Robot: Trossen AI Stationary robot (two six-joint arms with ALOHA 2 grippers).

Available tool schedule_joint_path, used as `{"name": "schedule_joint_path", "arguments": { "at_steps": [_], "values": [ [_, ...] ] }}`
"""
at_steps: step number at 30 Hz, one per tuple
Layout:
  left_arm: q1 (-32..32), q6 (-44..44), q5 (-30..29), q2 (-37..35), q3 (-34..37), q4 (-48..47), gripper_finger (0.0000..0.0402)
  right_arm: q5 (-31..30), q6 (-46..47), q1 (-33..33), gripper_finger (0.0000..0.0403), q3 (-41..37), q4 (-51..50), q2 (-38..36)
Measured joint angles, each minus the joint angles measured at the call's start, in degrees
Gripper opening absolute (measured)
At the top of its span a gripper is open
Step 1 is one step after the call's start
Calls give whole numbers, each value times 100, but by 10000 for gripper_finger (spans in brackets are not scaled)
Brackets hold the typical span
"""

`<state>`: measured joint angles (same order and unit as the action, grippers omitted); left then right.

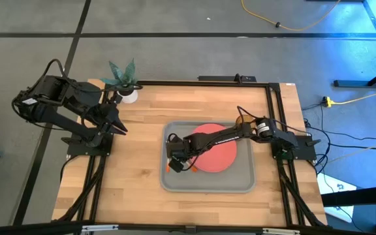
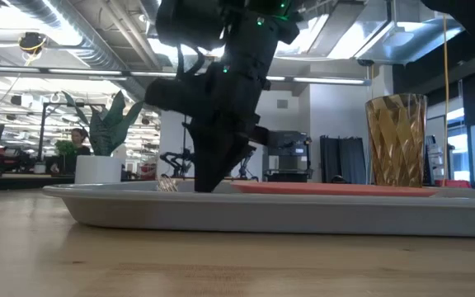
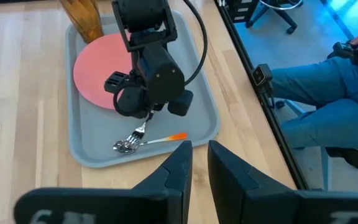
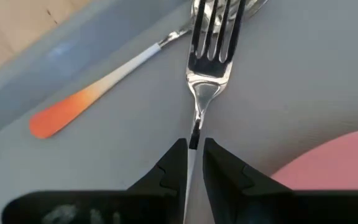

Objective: Pick and place plate/cup/fork/spoon on tray
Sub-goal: Adjust the orange fork

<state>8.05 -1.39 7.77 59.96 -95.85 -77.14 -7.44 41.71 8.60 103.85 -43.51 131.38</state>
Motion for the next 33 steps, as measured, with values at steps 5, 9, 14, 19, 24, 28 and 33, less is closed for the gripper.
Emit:
{"name": "schedule_joint_path", "arguments": {
  "at_steps": [5,9,14,19,24,28,33],
  "values": [
    [0,2,0,0,0,-2,45,-1,-4,0,53,0,7,27],
    [0,2,0,0,0,-2,45,0,-9,-7,53,0,45,27],
    [0,2,0,0,0,-2,45,-18,-45,-18,53,4,56,166],
    [0,2,0,0,0,-2,45,-138,-29,-55,53,15,142,210],
    [0,-2,8,1,0,-4,45,-449,-143,-42,29,13,217,226],
    [0,-2,35,0,0,-24,45,-535,68,-15,10,19,243,226],
    [0,0,39,2,0,-44,45,-524,606,3,8,37,312,235]
  ]
}}
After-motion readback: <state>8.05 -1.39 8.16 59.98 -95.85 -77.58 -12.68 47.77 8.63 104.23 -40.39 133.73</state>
